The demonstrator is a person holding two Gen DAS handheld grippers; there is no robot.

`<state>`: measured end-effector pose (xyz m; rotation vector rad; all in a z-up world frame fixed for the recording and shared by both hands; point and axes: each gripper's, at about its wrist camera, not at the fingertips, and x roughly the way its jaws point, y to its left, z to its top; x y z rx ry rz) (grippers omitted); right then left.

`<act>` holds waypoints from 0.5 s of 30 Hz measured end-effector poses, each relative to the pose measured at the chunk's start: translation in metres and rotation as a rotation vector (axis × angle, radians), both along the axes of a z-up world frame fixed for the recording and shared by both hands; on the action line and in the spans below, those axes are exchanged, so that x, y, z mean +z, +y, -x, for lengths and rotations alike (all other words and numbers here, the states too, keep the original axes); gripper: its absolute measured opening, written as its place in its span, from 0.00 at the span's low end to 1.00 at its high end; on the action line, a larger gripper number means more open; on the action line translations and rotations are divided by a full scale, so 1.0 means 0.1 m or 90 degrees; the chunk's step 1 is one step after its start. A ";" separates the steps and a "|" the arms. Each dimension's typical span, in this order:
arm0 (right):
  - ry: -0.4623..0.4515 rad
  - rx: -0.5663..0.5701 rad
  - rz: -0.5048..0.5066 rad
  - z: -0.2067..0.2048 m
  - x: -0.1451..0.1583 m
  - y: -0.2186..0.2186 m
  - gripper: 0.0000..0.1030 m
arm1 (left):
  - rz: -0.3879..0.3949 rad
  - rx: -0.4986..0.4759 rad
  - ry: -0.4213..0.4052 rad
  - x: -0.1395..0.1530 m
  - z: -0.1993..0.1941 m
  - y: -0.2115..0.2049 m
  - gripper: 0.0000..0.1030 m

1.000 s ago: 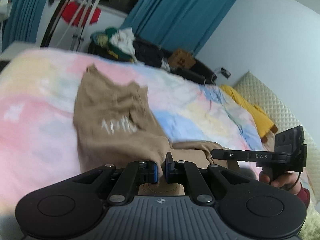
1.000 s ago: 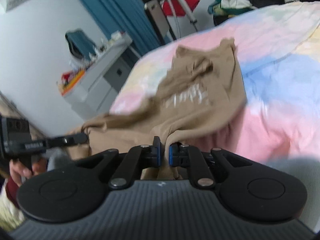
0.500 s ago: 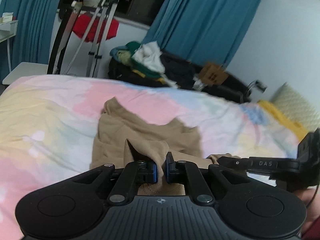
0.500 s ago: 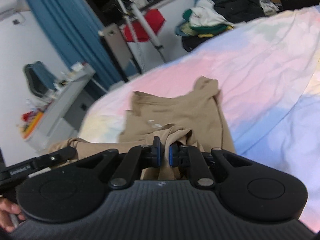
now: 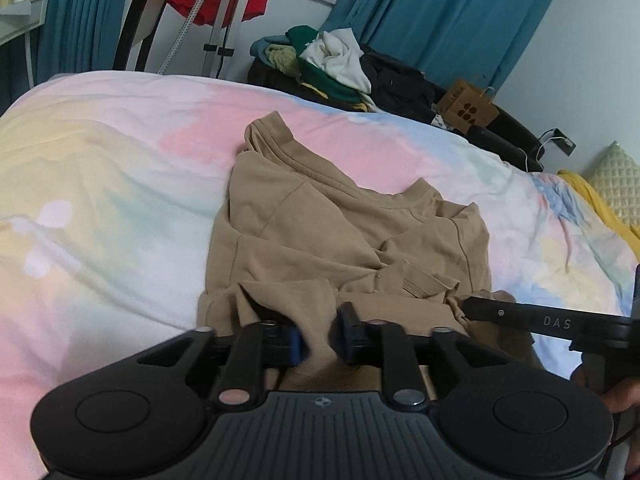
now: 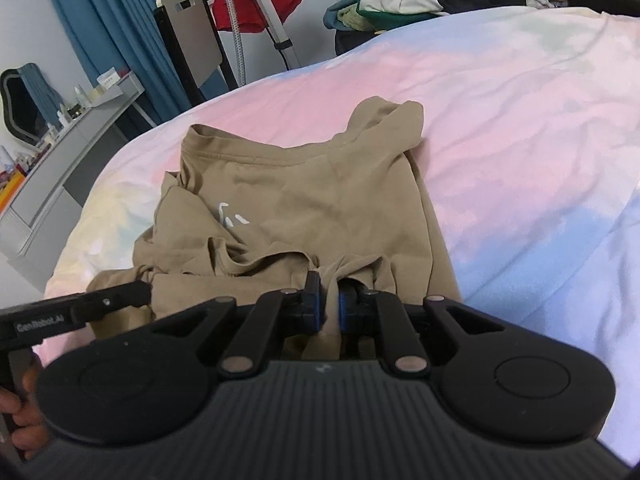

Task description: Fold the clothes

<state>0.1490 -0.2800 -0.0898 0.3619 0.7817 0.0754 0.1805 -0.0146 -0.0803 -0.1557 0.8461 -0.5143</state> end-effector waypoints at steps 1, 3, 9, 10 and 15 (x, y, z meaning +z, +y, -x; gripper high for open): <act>-0.003 0.001 0.004 0.02 0.02 0.01 0.15 | -0.001 0.003 -0.004 0.03 0.03 0.00 0.57; -0.015 0.016 0.012 0.08 0.08 0.05 0.27 | -0.006 0.012 -0.020 0.12 0.16 -0.01 0.68; -0.076 0.043 0.047 0.44 0.30 0.22 0.61 | -0.008 0.026 -0.043 0.34 0.64 0.09 0.81; -0.081 0.046 0.055 0.50 0.32 0.24 0.61 | -0.008 0.027 -0.043 0.36 0.72 0.11 0.82; -0.096 0.044 0.059 0.81 0.44 0.27 0.61 | 0.004 0.031 -0.024 0.44 1.15 0.19 0.85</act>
